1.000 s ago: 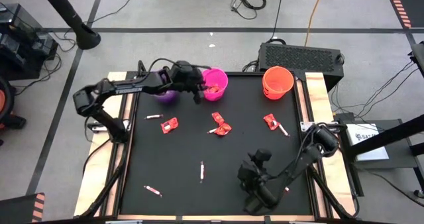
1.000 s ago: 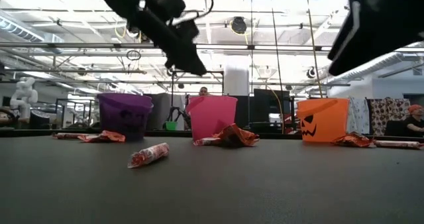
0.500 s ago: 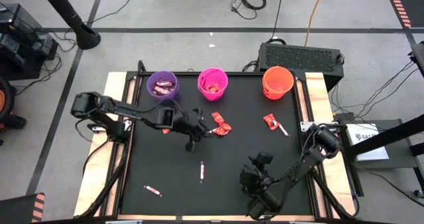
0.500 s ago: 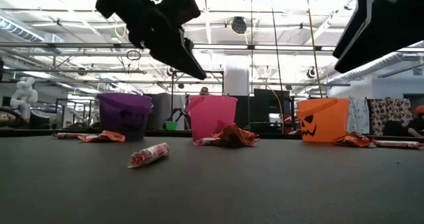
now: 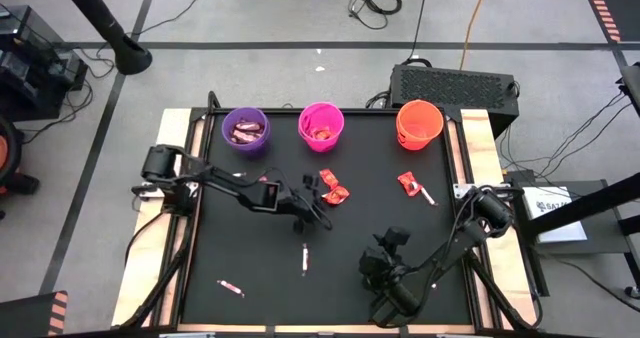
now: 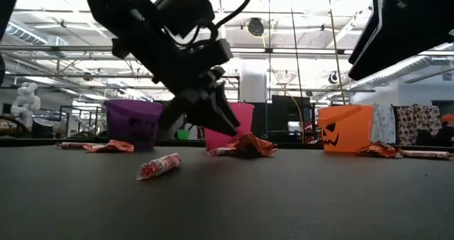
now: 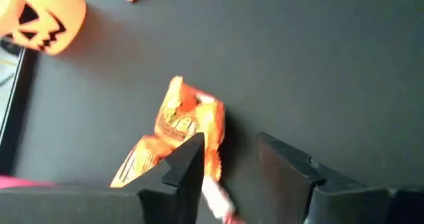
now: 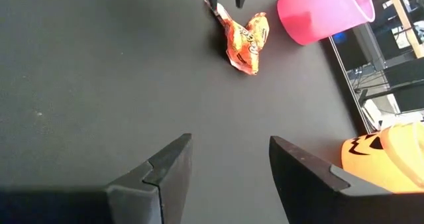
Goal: Sort candy by brand, put in halloween buckets
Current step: Put the red chocolate bar into the pink bucket
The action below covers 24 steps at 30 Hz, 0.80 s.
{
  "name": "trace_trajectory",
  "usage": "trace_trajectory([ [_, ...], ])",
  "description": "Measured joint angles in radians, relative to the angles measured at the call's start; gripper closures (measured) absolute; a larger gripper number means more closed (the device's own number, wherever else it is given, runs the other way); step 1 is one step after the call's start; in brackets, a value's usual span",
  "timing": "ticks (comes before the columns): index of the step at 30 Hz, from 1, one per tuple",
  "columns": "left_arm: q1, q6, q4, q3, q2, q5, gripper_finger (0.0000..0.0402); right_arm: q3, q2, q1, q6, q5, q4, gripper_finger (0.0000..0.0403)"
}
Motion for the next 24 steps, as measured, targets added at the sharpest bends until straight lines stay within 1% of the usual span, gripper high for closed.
trace_trajectory([
  [5, 0.004, 0.001, 0.026, 0.000, 0.037, -0.012, 0.0210, 0.000, 0.000, 0.000, -0.007, -0.002, 0.003, 0.0211],
  [9, 0.006, -0.001, 0.050, 0.000, 0.045, -0.060, 0.0163, 0.000, 0.000, 0.000, -0.007, -0.002, 0.004, 0.0211],
  [12, 0.014, -0.009, 0.082, 0.001, 0.053, -0.066, 0.0139, 0.000, 0.000, -0.001, -0.007, -0.002, 0.006, 0.0211],
  [18, 0.020, -0.061, 0.139, 0.000, 0.096, -0.040, 0.0131, 0.000, 0.000, -0.001, -0.008, -0.001, 0.006, 0.0211],
  [24, 0.020, -0.062, 0.168, 0.001, 0.126, -0.042, 0.0134, 0.000, 0.000, -0.001, -0.023, 0.000, 0.010, 0.0211],
])
